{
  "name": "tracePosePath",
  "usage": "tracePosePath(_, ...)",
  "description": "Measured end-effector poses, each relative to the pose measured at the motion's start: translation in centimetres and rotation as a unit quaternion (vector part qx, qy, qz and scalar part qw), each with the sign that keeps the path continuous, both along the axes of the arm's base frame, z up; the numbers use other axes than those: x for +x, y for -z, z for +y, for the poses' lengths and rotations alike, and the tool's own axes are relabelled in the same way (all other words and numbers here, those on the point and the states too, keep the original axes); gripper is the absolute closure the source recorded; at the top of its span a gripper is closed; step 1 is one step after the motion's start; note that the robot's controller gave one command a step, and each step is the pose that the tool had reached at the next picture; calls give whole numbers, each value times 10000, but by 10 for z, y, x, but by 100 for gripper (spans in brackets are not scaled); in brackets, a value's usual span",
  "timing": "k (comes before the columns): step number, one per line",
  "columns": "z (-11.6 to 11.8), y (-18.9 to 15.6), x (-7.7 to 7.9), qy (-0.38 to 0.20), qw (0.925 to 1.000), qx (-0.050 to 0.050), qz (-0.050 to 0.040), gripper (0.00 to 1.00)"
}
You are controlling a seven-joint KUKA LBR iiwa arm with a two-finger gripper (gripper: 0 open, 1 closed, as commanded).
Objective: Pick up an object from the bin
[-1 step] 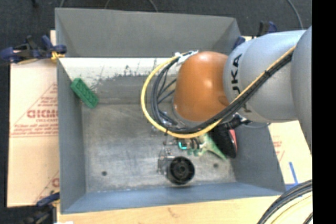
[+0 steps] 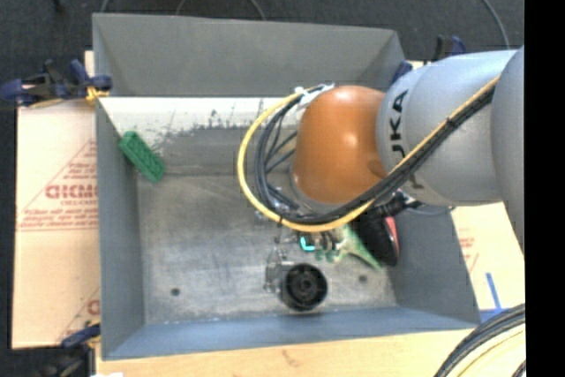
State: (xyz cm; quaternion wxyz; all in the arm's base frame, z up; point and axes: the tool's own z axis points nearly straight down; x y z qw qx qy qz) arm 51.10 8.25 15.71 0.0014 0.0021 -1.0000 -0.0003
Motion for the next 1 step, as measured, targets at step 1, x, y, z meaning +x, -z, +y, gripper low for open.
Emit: tracePosePath(1,-8,2,8,-646,9979,4,-33,0)
